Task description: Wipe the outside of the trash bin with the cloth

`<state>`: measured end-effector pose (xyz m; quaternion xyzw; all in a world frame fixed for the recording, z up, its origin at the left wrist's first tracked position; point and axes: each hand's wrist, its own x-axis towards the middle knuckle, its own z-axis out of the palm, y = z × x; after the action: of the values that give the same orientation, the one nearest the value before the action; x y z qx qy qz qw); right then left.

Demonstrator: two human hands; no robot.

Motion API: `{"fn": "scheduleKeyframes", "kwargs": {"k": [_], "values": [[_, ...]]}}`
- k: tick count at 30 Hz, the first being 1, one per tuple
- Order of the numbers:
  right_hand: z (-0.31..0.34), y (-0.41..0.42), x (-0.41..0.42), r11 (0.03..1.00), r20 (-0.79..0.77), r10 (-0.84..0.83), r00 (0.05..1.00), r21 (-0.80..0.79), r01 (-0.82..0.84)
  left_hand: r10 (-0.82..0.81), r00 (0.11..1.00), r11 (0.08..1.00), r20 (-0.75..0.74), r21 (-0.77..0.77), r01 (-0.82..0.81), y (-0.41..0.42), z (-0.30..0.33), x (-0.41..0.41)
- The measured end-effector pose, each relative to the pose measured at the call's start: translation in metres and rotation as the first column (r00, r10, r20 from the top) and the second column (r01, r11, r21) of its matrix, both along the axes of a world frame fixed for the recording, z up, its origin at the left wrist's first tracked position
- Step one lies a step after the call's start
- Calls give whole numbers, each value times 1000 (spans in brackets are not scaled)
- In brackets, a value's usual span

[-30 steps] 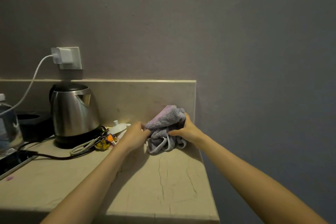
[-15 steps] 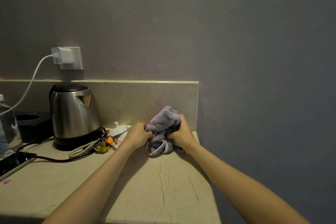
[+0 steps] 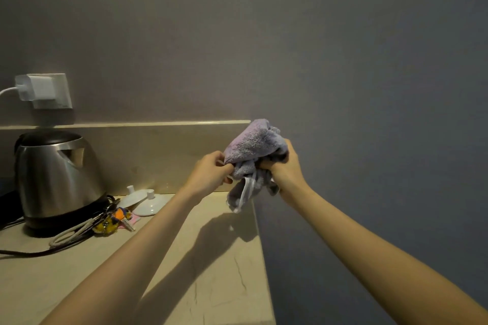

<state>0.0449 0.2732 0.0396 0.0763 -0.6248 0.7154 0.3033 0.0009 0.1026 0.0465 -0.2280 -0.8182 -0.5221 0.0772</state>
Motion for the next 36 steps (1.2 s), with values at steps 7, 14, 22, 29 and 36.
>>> {"fn": "scheduleKeyframes", "kwargs": {"k": [7, 14, 22, 29, 36], "values": [[8, 101, 65, 978, -48, -159, 986, -147, 150, -210, 977, 977, -45, -34, 209, 110, 17, 37], [-7, 196, 147, 895, -9, -394, 919, -233, 381, -403, 915, 915, 5, -32, 403, 218, 8, 96], [-38, 284, 250, 798, 114, -557, 822, -198, 569, -609, 789, 788, 84, -50, 614, 315, -35, 169], [-91, 327, 314, 714, 264, -607, 750, -233, 660, -687, 688, 715, 236, 48, 698, 374, -97, 223], [-162, 341, 356, 646, 495, -533, 686, -285, 708, -716, 587, 635, 378, 2, 773, 389, -177, 261]]}}
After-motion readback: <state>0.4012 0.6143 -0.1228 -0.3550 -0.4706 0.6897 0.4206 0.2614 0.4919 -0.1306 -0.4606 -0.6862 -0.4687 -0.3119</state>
